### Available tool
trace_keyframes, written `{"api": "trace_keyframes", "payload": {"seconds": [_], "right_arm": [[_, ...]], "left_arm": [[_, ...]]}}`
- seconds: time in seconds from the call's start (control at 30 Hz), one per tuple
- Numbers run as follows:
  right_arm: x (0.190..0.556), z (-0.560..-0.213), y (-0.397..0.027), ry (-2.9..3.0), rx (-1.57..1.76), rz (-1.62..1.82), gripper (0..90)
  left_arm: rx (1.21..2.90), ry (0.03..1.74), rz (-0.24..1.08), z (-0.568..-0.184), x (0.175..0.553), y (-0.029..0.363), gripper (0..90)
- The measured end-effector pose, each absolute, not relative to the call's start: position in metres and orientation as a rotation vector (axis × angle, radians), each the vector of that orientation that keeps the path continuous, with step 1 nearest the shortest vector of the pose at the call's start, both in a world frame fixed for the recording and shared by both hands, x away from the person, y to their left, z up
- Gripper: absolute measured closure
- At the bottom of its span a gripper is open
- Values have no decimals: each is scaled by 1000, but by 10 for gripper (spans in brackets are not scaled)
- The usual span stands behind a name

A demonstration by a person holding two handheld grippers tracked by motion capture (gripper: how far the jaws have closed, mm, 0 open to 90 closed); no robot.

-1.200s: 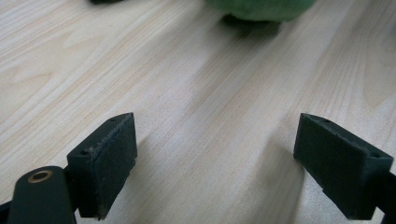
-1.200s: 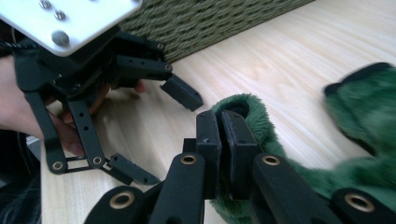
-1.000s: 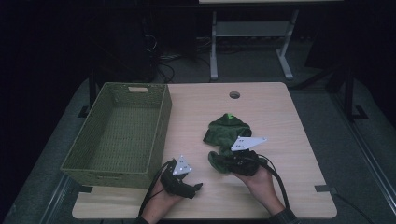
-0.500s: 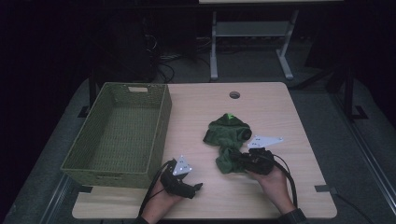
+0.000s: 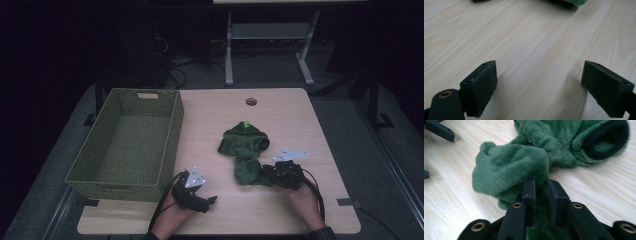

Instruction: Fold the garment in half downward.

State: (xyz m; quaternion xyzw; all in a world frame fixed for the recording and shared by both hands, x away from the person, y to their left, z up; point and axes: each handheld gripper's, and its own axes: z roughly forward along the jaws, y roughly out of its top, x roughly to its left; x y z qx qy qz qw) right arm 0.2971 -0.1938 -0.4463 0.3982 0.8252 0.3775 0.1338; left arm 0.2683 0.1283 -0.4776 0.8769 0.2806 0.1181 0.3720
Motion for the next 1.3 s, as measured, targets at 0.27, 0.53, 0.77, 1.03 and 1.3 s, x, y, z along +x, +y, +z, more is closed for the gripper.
{"api": "trace_keyframes", "payload": {"seconds": [0.27,0.53,0.77,1.03,1.3], "right_arm": [[290,-438,-216,2339,1175,1153,748],[277,-442,-250,2300,1224,1161,707],[264,-450,-276,2282,1274,1138,680],[250,-465,-289,2319,1316,1117,655],[255,-470,-279,2364,1286,1116,622]], "left_arm": [[2244,721,302,-478,268,128,128],[2248,716,301,-478,269,128,128],[2248,716,301,-478,269,128,127],[2248,716,301,-478,269,128,128],[2247,715,300,-478,269,128,127]]}}
